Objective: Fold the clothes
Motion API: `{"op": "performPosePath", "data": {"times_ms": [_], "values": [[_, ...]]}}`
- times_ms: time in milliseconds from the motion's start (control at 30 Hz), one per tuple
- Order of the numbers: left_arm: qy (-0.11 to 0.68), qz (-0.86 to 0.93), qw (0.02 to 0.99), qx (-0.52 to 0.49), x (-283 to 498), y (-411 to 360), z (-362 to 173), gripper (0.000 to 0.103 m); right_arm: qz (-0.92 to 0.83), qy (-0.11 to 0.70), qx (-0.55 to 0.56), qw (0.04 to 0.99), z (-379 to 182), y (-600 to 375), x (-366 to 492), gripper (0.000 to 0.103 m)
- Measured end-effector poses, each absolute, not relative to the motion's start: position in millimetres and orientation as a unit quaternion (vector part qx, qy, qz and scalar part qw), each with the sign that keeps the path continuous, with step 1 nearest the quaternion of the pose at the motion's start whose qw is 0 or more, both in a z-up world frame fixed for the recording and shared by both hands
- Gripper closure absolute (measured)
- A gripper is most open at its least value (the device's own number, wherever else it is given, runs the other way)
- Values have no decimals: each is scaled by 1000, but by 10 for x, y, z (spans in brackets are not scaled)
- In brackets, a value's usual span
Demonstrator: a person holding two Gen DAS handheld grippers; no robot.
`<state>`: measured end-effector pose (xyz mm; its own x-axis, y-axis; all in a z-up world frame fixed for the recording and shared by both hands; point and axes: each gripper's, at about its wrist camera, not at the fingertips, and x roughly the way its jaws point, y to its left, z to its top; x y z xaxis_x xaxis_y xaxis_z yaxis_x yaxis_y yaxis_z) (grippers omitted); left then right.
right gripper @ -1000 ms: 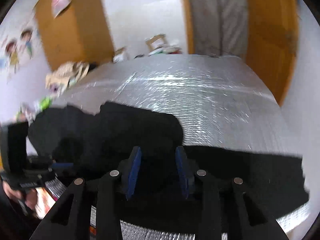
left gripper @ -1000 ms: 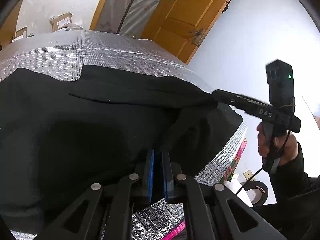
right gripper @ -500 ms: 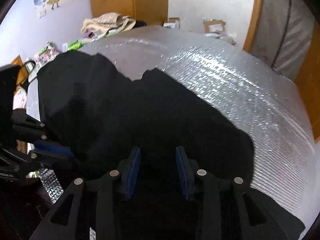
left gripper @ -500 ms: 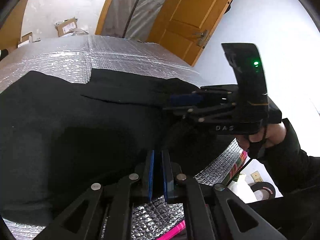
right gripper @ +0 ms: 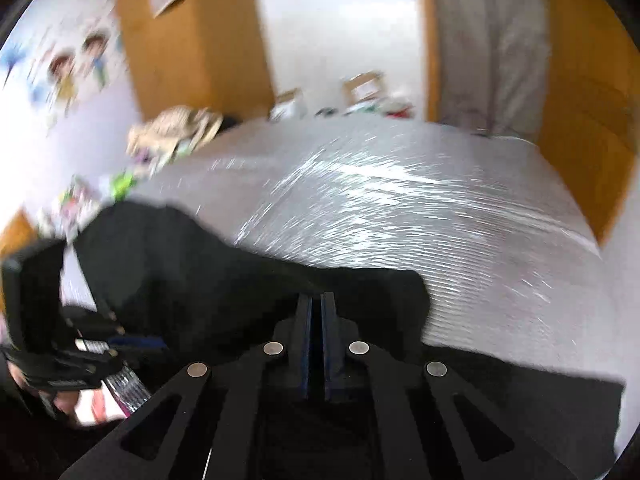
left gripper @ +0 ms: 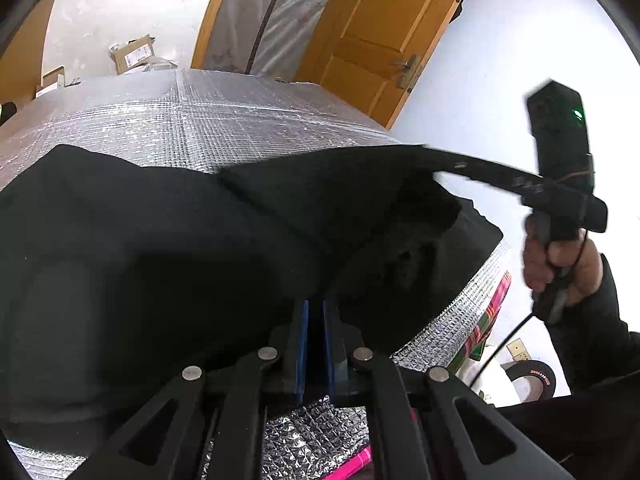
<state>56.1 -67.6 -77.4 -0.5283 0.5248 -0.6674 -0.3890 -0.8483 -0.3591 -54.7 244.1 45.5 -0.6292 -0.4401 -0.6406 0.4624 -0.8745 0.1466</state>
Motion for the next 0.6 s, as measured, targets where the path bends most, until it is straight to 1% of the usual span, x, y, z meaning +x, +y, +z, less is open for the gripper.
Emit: {"op": "performPosePath", "data": {"times_ms": [200,367,400,500,600], "values": [[-78,869,268,-408,535,-638,-760,97,-929,-101,334,125,480,3281,-147,99],[-79,868,269,-410,496,-627,-768,97,-920,-141,364,36,216,3702,56,98],[-79,868,269,-410,481,-625,-762,97,-915,-148,375,21,146,3769,65,96],[-77,868,270,-409,497,-632,-749,97,-902,-170,395,-23,-5,3974,94,94],[-75,868,270,-411,501,-631,-748,97,-908,-165,384,-33,31,4037,123,82]]}}
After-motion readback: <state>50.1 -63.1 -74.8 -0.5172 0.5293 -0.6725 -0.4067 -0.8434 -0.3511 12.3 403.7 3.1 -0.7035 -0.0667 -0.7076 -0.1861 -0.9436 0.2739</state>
